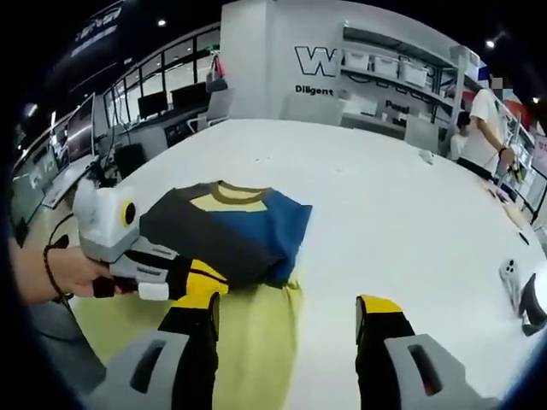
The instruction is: Fold the garment on the visible template until the final outline fits inside the template.
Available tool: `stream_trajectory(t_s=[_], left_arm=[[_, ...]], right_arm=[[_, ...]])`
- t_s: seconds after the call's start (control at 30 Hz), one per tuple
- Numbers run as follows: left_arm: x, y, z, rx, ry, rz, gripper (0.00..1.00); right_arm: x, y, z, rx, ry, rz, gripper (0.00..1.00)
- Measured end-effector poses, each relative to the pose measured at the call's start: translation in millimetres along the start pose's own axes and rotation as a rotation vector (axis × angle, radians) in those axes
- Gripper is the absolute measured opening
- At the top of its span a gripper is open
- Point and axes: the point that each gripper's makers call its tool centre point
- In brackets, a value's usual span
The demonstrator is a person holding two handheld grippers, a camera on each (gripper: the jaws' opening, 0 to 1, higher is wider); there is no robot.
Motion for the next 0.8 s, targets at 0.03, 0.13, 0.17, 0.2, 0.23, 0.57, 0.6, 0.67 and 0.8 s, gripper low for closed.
stream_trajectory(t_s=[0.03, 0.13, 0.17, 0.2, 0.23, 0.57, 0.6, 0.67, 0.8], left_arm=[[-0.5, 0, 0.1, 0.001, 0.002, 0.002, 0.00], [-2.8, 1, 0.7, 0.001, -0.003, 0.008, 0.00], [-3.1, 1, 0.8, 0.002, -0.002, 0.009, 0.00], [-3.4, 1, 0.9, 0.003, -0.002, 0.010, 0.00], [-3.7, 1, 1.0, 0.004, -0.001, 0.011, 0.00], [-16.4, 6, -0.3, 0.004, 0.046, 0.063, 0.02], [-17.1, 6, -0.8, 0.003, 0.051, 0.065, 0.03], [-20.3, 7, -3.7, -0.012, 0.062, 0.079, 0.05], [-20.7, 4, -11.6, -0.031, 0.078, 0.087, 0.07]], right_arm=[[1.0, 1, 1, 0.003, 0.001, -0.003, 0.62], [3.0, 7, 4, 0.013, -0.007, 0.002, 0.62], [3.4, 8, 4, 0.014, -0.009, 0.002, 0.62], [3.7, 10, 5, 0.016, -0.012, 0.003, 0.62], [4.1, 11, 6, 0.017, -0.015, 0.003, 0.61], [16.8, 44, 25, 0.087, -0.077, -0.014, 0.50], [17.4, 45, 27, 0.095, -0.066, -0.013, 0.50], [17.5, 49, 27, 0.102, -0.060, -0.007, 0.48], [15.0, 53, 28, 0.105, -0.072, 0.008, 0.48]])
Point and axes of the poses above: the point that each gripper's makers call its tool centre point, and the gripper's own axes: y roughly forward along the fingers, z roughly to its left, x roughly out of its top, and after that the axes turned 6 degrees about -x, right-handed
